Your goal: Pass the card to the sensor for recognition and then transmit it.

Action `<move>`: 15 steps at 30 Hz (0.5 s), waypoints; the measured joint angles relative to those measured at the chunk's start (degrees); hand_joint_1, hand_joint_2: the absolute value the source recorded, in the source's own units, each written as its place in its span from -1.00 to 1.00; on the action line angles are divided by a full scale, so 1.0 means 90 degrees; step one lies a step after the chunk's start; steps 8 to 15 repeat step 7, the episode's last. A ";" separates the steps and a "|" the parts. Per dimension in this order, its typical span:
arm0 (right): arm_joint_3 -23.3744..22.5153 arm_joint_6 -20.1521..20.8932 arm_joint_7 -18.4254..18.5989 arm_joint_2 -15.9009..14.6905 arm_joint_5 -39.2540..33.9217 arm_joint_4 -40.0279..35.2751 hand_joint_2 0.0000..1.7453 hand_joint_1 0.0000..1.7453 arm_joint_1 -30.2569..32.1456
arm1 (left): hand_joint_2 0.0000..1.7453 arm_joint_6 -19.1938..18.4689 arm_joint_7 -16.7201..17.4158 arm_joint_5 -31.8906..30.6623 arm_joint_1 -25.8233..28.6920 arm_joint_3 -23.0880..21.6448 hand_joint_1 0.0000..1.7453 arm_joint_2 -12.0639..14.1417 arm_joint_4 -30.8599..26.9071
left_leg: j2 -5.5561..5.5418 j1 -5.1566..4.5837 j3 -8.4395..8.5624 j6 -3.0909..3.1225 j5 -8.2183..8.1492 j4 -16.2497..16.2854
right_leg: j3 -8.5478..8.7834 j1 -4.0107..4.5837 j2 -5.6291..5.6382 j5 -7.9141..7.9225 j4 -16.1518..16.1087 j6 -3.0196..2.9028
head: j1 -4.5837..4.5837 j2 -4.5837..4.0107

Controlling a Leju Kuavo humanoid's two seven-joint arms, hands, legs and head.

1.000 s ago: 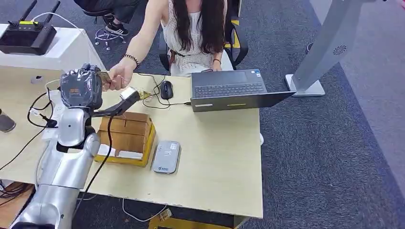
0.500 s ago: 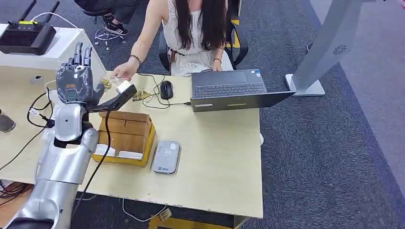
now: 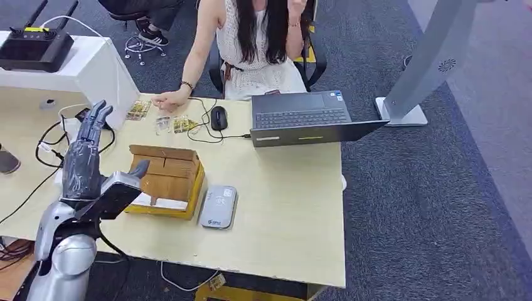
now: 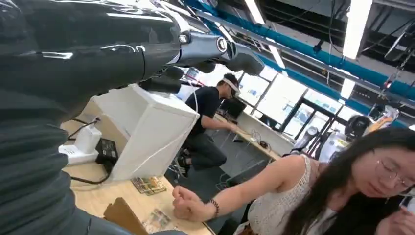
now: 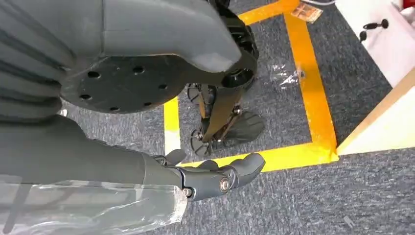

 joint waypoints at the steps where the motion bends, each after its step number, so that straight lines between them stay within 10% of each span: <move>1: -0.0014 0.0000 0.0000 0.0000 0.0000 0.0000 -1.00 -1.00 0.0001 | 1.00 -0.0017 -0.0012 0.0019 0.0044 0.0019 -1.00 0.0005 -0.0073 | 0.0001 0.0000 0.0000 0.0000 0.0000 0.0000 | 0.0000 0.0000 -0.0001 0.0001 0.0000 0.0000 | 0.0000 0.0000; 3: -0.0041 0.0005 -0.0034 0.0000 -0.0051 0.0000 -1.00 -1.00 0.0006 | 1.00 -0.0336 -0.0200 0.0555 0.0170 0.0065 -1.00 0.0031 -0.0221 | 0.0002 -0.0001 0.0002 0.0000 0.0001 -0.0004 | 0.0008 0.0001 0.0000 0.0001 0.0004 0.0000 | 0.0005 0.0000; 7: -0.0245 0.0010 -0.0207 0.0000 -0.0304 0.0000 -1.00 -1.00 0.0034 | 1.00 -0.1490 -0.1741 0.3454 0.1586 0.0684 -1.00 0.0146 -0.1114 | 0.0068 -0.0003 0.0037 -0.0013 -0.0032 -0.0007 | 0.0016 0.0000 0.0072 -0.0005 0.0006 -0.0007 | -0.0010 0.0000; 15: -0.0245 0.0010 -0.0207 0.0000 -0.0304 0.0000 -1.00 -1.00 0.0034 | 1.00 -0.1490 -0.1741 0.3454 0.1586 0.0684 -1.00 0.0146 -0.1114 | 0.0068 -0.0003 0.0037 -0.0013 -0.0032 -0.0007 | 0.0016 0.0000 0.0072 -0.0005 0.0006 -0.0007 | -0.0010 0.0000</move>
